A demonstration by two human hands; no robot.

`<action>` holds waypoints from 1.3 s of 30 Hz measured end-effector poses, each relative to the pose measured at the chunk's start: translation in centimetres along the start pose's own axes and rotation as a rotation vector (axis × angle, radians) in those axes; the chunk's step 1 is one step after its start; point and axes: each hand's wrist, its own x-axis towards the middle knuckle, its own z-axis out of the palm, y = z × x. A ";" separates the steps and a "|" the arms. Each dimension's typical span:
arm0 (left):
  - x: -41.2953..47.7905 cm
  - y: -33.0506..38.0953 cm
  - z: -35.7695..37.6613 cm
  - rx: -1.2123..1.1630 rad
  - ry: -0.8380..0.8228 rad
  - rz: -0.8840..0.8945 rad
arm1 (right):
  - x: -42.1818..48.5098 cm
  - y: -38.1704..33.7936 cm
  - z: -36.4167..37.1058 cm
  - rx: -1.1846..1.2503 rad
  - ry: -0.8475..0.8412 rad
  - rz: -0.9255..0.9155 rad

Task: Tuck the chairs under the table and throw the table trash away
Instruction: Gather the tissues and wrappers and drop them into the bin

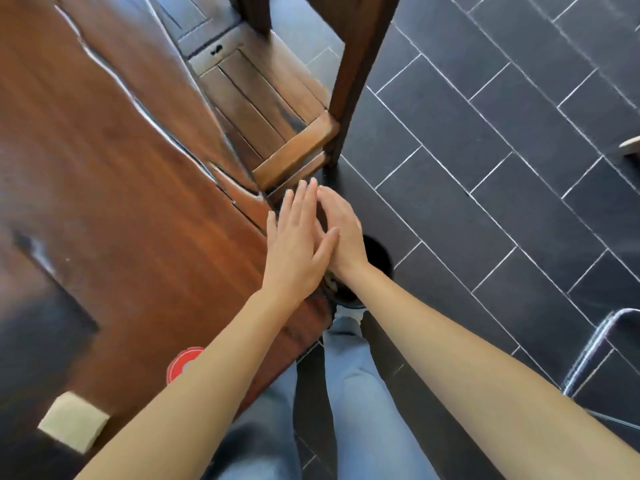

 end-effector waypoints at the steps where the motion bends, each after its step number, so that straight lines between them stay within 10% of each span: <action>1: -0.9 -1.2 -1.8 0.001 0.025 -0.014 | 0.0 -1.9 1.3 -0.081 0.005 -0.056; 7: -9.2 -10.2 -11.1 0.040 0.175 -0.186 | -3.3 -10.4 9.0 -0.210 -0.084 -0.351; 19: -25.7 -22.9 -15.9 -0.109 0.213 -0.625 | -13.2 -12.3 21.6 -0.557 -0.916 -0.905; 32: -24.0 -23.7 -13.3 -0.233 0.336 -0.757 | -13.3 -9.4 22.8 -0.497 -0.609 -0.877; 39: -19.8 -20.5 -12.6 -0.465 0.292 -0.810 | -11.4 -8.4 18.2 -0.180 -0.482 -0.579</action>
